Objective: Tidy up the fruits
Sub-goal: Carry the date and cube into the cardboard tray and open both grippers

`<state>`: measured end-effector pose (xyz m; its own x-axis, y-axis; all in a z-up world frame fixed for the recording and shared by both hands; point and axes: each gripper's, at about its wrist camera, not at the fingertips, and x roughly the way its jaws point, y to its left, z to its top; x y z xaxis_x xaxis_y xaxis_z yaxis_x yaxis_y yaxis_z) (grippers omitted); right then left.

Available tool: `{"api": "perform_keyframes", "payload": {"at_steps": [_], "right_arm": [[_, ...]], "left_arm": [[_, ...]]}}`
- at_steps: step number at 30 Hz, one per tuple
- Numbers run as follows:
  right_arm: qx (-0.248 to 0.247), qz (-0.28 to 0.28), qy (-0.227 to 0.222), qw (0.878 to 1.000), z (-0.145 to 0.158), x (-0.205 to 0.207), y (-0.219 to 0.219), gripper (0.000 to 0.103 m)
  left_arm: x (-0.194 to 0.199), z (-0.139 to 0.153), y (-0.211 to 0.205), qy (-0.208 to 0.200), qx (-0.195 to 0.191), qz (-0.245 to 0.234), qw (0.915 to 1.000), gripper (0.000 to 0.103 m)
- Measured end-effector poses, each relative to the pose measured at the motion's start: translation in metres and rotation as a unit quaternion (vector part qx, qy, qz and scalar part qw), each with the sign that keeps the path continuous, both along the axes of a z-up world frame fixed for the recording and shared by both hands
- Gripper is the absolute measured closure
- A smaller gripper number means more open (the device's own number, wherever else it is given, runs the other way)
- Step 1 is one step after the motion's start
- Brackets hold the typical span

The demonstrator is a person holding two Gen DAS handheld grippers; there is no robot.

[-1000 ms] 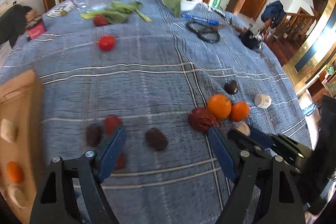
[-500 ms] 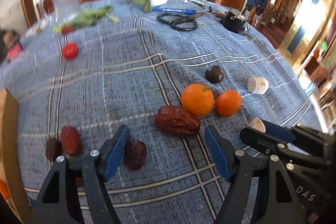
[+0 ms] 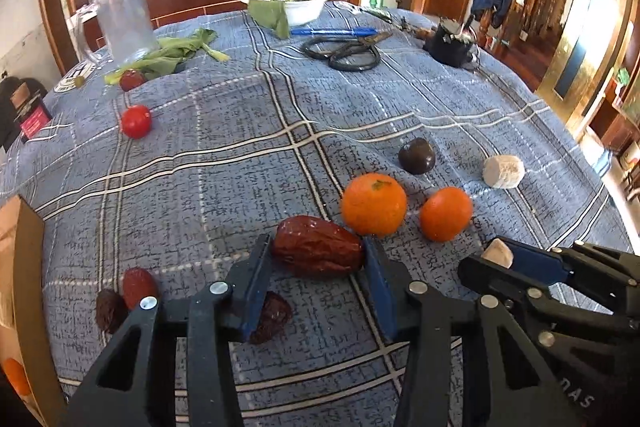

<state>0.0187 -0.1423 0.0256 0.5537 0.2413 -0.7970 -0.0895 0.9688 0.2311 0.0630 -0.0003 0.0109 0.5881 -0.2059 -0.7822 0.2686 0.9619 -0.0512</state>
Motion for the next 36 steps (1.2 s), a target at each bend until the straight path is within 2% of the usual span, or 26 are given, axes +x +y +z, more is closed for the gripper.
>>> {"api": "perform_keyframes", "payload": {"at_steps": [11, 20, 28, 31, 36], "right_arm": [[0.008, 0.017, -0.001, 1.000, 0.000, 0.003, 0.009, 0.074], [0.030, 0.037, -0.032, 0.998, 0.009, -0.002, 0.014, 0.074], [0.027, 0.053, -0.072, 0.996, 0.017, -0.013, 0.022, 0.074], [0.024, 0.065, -0.092, 0.993, 0.023, -0.022, 0.029, 0.074], [0.024, 0.082, -0.090, 0.992, 0.045, -0.037, 0.055, 0.074]], "left_arm": [[-0.028, 0.047, 0.042, -0.043, -0.053, 0.052, 0.9963, 0.059], [-0.066, 0.076, 0.076, -0.073, -0.057, 0.076, 0.9928, 0.059], [-0.140, 0.110, 0.155, -0.126, -0.035, 0.154, 0.9793, 0.058], [-0.164, 0.110, 0.194, -0.130, -0.035, 0.194, 0.9718, 0.058], [-0.192, 0.100, 0.251, -0.124, -0.037, 0.245, 0.9610, 0.058]]}}
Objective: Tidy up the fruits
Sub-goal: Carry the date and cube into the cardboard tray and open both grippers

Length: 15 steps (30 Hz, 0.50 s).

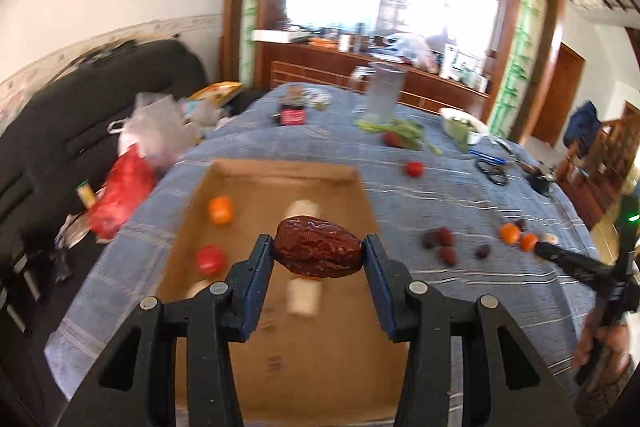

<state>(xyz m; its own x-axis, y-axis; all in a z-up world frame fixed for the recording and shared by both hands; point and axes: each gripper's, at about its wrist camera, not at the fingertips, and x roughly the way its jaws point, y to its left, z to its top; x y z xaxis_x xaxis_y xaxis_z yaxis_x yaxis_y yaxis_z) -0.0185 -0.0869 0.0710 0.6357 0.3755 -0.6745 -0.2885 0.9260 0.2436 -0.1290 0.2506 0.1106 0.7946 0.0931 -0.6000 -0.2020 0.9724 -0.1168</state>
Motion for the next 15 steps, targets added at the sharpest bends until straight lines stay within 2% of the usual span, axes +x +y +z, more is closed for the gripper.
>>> {"api": "perform_keyframes", "payload": {"at_steps": [3, 6, 10, 15], "right_arm": [[0.011, 0.045, -0.015, 0.999, 0.024, -0.018, 0.038, 0.073], [0.014, 0.116, -0.016, 0.993, 0.039, -0.036, 0.097, 0.073], [0.013, 0.191, 0.016, 0.981, 0.026, -0.051, 0.170, 0.073], [-0.023, 0.239, 0.046, 0.970, -0.008, -0.062, 0.242, 0.073]], "left_arm": [[-0.013, -0.012, 0.025, 0.007, -0.002, 0.022, 0.9997, 0.058], [-0.019, -0.026, 0.042, 0.022, 0.002, 0.045, 0.9987, 0.058], [-0.020, -0.050, 0.062, 0.055, -0.014, 0.059, 0.9967, 0.058], [-0.016, -0.071, 0.080, 0.085, -0.030, 0.066, 0.9938, 0.058]]}}
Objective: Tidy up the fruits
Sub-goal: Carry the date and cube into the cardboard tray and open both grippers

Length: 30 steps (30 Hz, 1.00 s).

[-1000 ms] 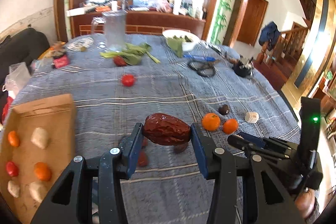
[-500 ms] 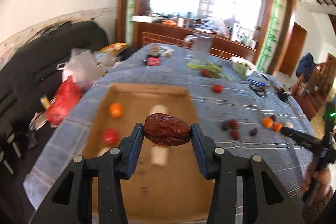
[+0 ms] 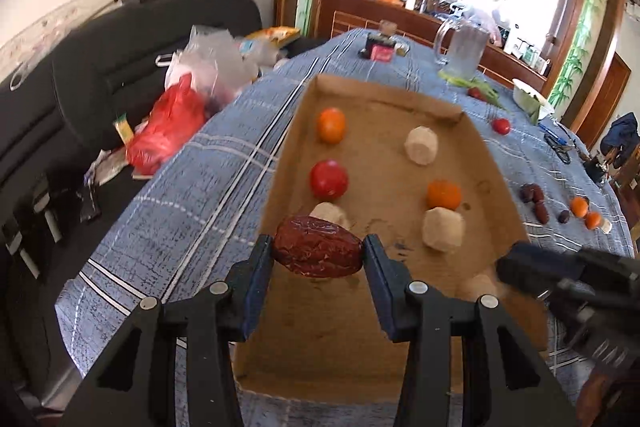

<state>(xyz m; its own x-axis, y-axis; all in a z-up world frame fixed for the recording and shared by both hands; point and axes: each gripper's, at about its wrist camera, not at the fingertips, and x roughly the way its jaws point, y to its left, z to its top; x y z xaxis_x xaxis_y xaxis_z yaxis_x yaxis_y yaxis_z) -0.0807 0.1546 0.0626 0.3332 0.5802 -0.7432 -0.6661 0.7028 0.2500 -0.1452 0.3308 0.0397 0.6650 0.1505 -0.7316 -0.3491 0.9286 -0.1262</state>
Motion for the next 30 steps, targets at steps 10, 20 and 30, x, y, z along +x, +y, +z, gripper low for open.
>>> {"api": "perform_keyframes", "payload": {"at_steps": [10, 20, 30], "right_arm": [[-0.056, 0.018, -0.024, 0.998, -0.025, -0.009, 0.043, 0.072], [-0.007, -0.002, -0.045, 0.999, 0.002, -0.019, 0.020, 0.057], [0.053, -0.108, -0.063, 0.991, 0.042, -0.021, -0.082, 0.046]], "left_arm": [[0.006, -0.001, 0.003, -0.015, -0.025, -0.009, 0.9995, 0.058], [-0.012, 0.034, -0.003, -0.062, -0.019, -0.001, 0.9979, 0.045], [-0.001, 0.080, -0.089, -0.103, 0.012, -0.095, 0.9901, 0.034]]}}
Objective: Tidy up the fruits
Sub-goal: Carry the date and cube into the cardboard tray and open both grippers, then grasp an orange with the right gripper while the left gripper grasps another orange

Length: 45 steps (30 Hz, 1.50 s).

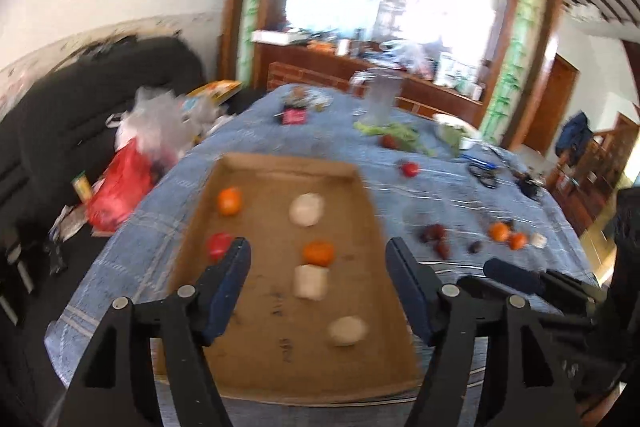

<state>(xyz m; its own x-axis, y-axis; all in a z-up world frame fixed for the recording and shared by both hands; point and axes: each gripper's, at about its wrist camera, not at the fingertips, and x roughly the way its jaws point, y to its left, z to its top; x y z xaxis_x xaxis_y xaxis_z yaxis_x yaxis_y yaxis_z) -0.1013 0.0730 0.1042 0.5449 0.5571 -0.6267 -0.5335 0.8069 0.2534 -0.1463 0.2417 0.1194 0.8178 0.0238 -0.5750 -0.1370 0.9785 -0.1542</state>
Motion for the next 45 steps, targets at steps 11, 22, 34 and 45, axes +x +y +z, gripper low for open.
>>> {"api": "perform_keyframes", "payload": {"at_steps": [11, 22, 34, 45], "right_arm": [[-0.015, -0.130, -0.001, 0.991, 0.008, 0.010, -0.128, 0.046], [-0.019, -0.205, 0.017, 0.978, 0.006, 0.027, -0.216, 0.046], [-0.007, -0.236, 0.049, 0.970, -0.005, 0.069, -0.253, 0.045], [0.025, -0.224, 0.110, 0.968, -0.048, 0.144, -0.246, 0.045]], "left_arm": [[0.033, 0.004, -0.101, 0.018, 0.012, -0.116, 0.9930, 0.033], [0.046, 0.002, -0.162, 0.026, 0.021, -0.179, 0.9834, 0.033], [0.083, -0.002, -0.136, 0.052, 0.015, -0.122, 0.9911, 0.033], [0.137, -0.029, -0.155, 0.096, 0.006, -0.132, 0.9865, 0.030]]}}
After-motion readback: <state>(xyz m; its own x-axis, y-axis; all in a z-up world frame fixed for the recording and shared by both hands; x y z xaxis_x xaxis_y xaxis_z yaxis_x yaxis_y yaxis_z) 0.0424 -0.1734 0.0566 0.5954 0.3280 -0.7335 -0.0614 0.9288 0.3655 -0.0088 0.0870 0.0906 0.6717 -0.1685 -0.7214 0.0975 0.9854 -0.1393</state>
